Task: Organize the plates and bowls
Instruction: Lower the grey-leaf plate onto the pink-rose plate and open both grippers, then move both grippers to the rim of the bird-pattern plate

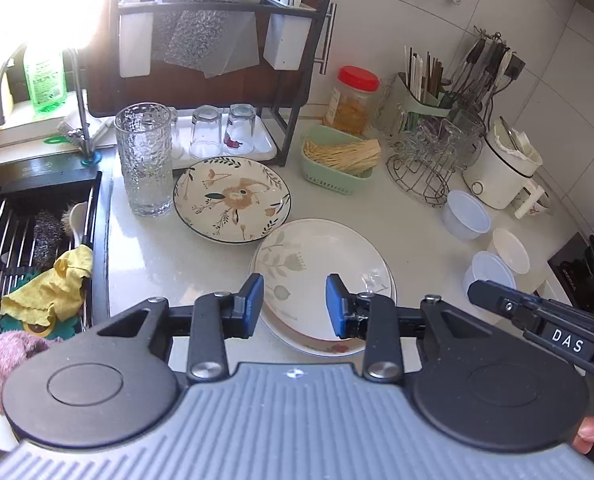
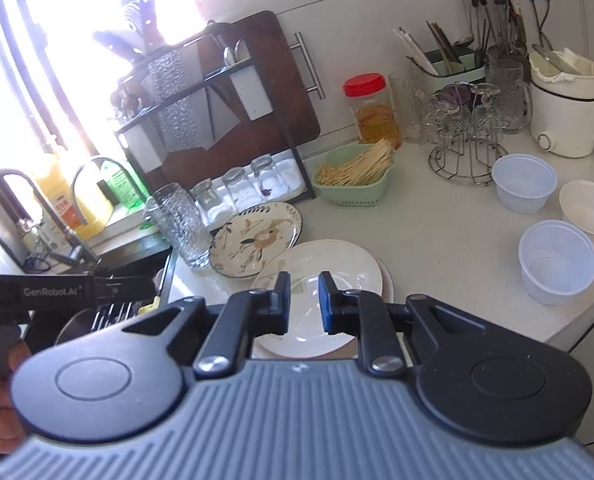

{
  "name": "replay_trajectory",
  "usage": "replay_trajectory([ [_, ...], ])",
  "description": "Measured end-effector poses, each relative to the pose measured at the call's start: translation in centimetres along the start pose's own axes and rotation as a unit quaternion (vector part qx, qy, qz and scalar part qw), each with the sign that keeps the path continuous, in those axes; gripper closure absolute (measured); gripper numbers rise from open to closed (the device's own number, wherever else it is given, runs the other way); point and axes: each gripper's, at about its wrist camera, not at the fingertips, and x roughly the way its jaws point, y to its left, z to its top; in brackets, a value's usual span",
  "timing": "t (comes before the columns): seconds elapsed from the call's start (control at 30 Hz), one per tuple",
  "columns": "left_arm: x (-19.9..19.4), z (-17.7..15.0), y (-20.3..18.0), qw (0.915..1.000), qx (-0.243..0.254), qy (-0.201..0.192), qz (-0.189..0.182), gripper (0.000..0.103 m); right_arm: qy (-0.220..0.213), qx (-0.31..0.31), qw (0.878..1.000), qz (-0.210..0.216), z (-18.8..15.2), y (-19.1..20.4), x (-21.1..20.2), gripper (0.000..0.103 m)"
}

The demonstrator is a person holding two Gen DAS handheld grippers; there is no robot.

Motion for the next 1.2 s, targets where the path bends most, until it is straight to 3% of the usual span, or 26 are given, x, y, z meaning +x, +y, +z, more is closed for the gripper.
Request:
replay_trajectory([
  [0.23,-1.3,-2.5,-4.5,0.9991,-0.031,-0.02,0.023,0.065,0.011,-0.039,0.998,0.039,0.1,-2.0,-1.6,0.084],
  [0.5,-1.1,-5.3,-9.7,0.9982,-0.041,-0.013,0.042,0.063,0.022,-0.068,0.995,0.066,-0.6,-4.9,-3.9,0.084],
  [0.73,-1.2,-7.2,-11.3,0.9965,-0.05,-0.002,0.067,0.061,0.033,-0.074,0.993,0.082,-1.4,-6.4,-4.9,0.084],
  [0.97,-0.9,-7.2,-11.2,0.9946,-0.064,0.007,0.081,0.06,0.035,-0.074,0.993,0.081,-1.2,-7.2,-4.5,0.084],
  [1.03,-0.7,-6.8,-11.2,0.9942,-0.061,0.009,0.088,0.047,0.035,-0.074,0.994,0.073,-1.0,-7.4,-4.1,0.083],
  [1.1,-0.4,-6.3,-11.0,0.9936,-0.06,0.005,0.096,0.034,0.034,-0.072,0.995,0.066,-0.7,-7.6,-3.4,0.067],
  [1.17,0.1,-5.7,-10.6,0.9936,-0.059,0.001,0.096,0.031,0.029,-0.069,0.995,0.06,-0.3,-7.9,-2.9,0.029],
  [1.2,0.4,-5.4,-10.4,0.9937,-0.058,0.0,0.096,0.027,0.026,-0.067,0.996,0.059,-0.1,-8.1,-2.5,0.023],
])
